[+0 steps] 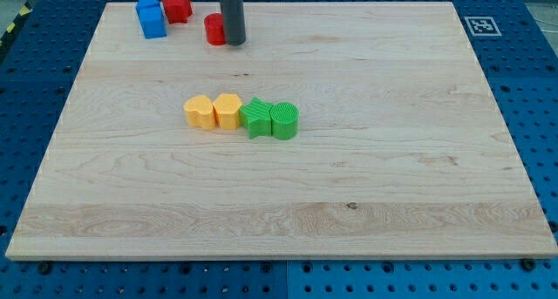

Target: Place the red circle towards the bottom of the red star

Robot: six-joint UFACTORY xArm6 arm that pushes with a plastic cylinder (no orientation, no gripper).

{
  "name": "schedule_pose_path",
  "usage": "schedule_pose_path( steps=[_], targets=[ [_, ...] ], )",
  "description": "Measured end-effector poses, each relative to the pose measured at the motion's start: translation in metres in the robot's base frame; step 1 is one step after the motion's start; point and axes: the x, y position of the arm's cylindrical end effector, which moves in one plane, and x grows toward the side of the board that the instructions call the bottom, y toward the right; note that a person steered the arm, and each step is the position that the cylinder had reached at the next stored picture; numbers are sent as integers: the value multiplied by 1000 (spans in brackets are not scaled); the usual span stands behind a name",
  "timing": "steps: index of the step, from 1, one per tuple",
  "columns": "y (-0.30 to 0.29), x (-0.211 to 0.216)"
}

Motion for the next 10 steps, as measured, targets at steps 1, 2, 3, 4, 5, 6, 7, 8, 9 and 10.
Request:
schedule_pose_path(
  steps=[1,2,3,4,5,6,7,8,9,10],
  targets=[
    [-4,0],
    [-19,0],
    [-42,0],
    [-41,-5],
    [-28,-7],
    [-26,-16],
    [-46,-22],
    [-53,-22],
    [-52,-22],
    [-25,-19]
  ],
)
